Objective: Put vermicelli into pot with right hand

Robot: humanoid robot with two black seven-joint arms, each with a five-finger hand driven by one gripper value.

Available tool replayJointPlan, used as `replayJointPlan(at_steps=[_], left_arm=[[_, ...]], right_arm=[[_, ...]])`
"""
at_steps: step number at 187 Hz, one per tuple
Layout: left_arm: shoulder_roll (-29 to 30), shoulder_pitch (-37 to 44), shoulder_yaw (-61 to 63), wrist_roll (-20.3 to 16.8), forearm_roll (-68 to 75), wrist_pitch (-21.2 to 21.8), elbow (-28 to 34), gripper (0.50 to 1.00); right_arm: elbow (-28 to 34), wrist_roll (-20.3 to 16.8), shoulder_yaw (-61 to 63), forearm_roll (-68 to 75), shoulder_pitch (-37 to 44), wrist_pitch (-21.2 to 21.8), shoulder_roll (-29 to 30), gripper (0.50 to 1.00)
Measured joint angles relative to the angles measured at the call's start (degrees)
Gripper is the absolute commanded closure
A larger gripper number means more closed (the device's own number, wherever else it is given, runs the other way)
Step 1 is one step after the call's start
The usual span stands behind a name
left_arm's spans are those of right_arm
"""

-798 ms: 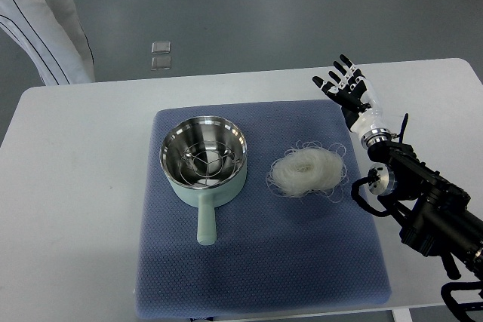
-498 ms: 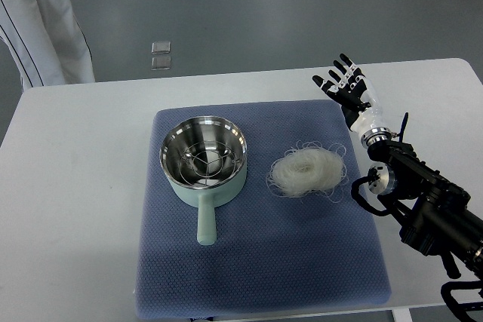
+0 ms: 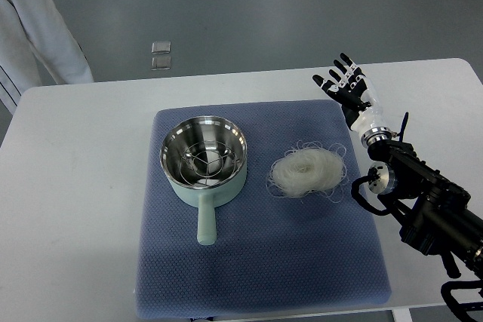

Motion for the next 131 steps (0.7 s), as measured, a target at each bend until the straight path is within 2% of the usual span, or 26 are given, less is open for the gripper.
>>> replayJointPlan(at_steps=[131], left_arm=[[0.0,0.0,0.0,0.0,0.0,0.0,0.1,0.500]], right_arm=[[0.2,0.0,0.1,0.1,0.2,0.1,-0.6,0.572]])
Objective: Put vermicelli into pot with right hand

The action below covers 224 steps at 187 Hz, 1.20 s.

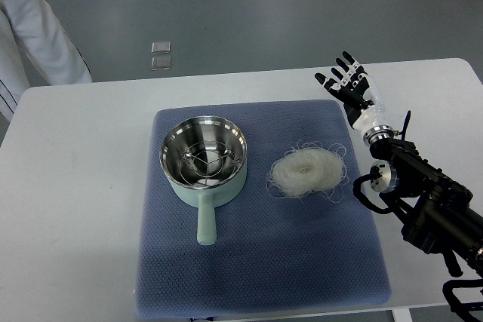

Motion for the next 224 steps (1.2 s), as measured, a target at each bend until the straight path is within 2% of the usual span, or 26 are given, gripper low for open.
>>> replayJointPlan(at_steps=[85,155,187,224], left_arm=[[0.0,0.0,0.0,0.0,0.0,0.0,0.0,0.500],[0.0,0.0,0.0,0.0,0.0,0.0,0.0,0.500],[0.0,0.0,0.0,0.0,0.0,0.0,0.0,0.500],[0.0,0.0,0.0,0.0,0.0,0.0,0.0,0.500]], right_arm=[[0.8,-0.2,-1.7,-1.3,1.5,0.1,-2.5,0.570],[2.0,-0.8,-10.0,-15.3,7.7,0.8,-9.1,0.572],[3.3,-0.9,-15.6,-25.9,10.2,3.9,-13.3,0.572],[10.5,-0.6,-23.0,-39.4,14.9,10.3,-21.6,0.572]])
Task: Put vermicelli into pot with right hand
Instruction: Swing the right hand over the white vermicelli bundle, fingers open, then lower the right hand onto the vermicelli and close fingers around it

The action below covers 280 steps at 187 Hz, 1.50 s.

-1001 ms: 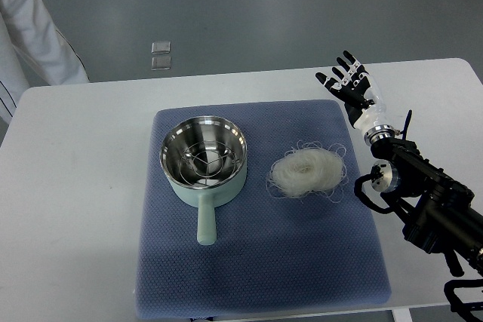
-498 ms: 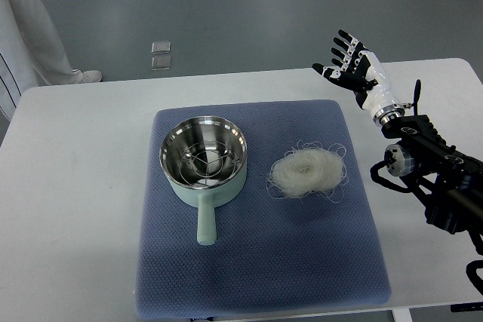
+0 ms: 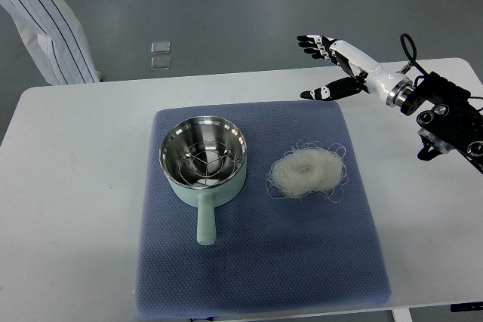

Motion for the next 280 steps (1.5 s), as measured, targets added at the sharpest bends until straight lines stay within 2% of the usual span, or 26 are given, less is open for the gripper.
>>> replayJointPlan(at_steps=[47,79,144,238,269,280], left_arm=[[0.0,0.0,0.0,0.0,0.0,0.0,0.0,0.500],[0.0,0.0,0.0,0.0,0.0,0.0,0.0,0.500],[0.0,0.0,0.0,0.0,0.0,0.0,0.0,0.500],[0.0,0.0,0.0,0.0,0.0,0.0,0.0,0.500],[0.0,0.0,0.0,0.0,0.0,0.0,0.0,0.500],[0.0,-0.1,0.0,0.0,0.0,0.0,0.0,0.500]], right_arm=[[11.4,0.3,-8.2,-15.3,8.2,13.0,-8.3,0.572],[16.6,0.3,-12.7,-26.7,11.3,17.1,-8.9,0.574],[17.1,-0.2,-15.1,-35.2,10.9,16.7,-5.8,0.576],[12.8,-2.4,-15.8,-37.2,6.0,11.1,-3.8,0.579],[12.8,-2.4,-15.7,-37.2,5.3,9.7,-3.2,0.601],[12.8,-2.4,-15.7,-37.1,5.2,9.5,-3.2,0.642]])
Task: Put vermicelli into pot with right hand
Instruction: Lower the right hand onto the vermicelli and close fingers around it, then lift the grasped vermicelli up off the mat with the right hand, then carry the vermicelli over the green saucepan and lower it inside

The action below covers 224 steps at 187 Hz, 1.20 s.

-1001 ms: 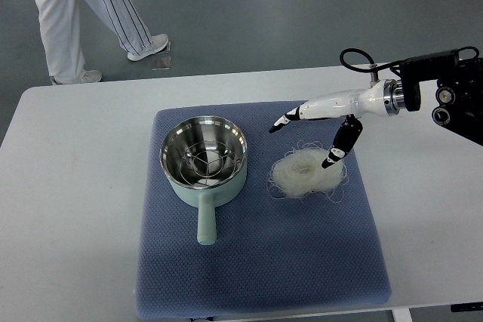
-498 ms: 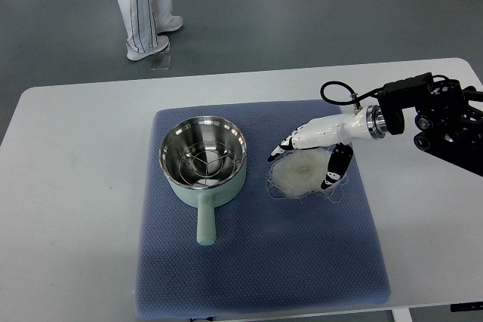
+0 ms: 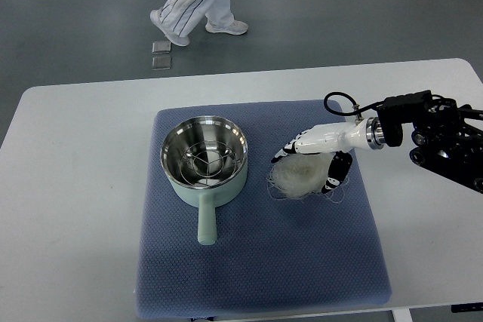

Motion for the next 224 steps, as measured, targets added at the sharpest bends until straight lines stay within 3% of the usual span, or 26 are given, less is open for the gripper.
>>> replayJointPlan(at_steps=[35,70,82,165,224], left_arm=[[0.0,0.0,0.0,0.0,0.0,0.0,0.0,0.500],[0.0,0.0,0.0,0.0,0.0,0.0,0.0,0.500],[0.0,0.0,0.0,0.0,0.0,0.0,0.0,0.500],[0.0,0.0,0.0,0.0,0.0,0.0,0.0,0.500],[0.0,0.0,0.1,0.0,0.0,0.0,0.0,0.500]], right_arm=[[0.0,0.0,0.0,0.0,-0.1,0.1,0.2,0.724],[-0.1,0.1,-0.4,0.0,-0.1,0.4,0.2,0.948],[-0.1,0.1,-0.4,0.0,-0.1,0.4,0.2,0.995],[-0.1,0.6,4.8,1.3,4.2,1.0,-1.0,0.993],[-0.1,0.6,7.5,3.3,13.6,2.5,-0.4,0.985]])
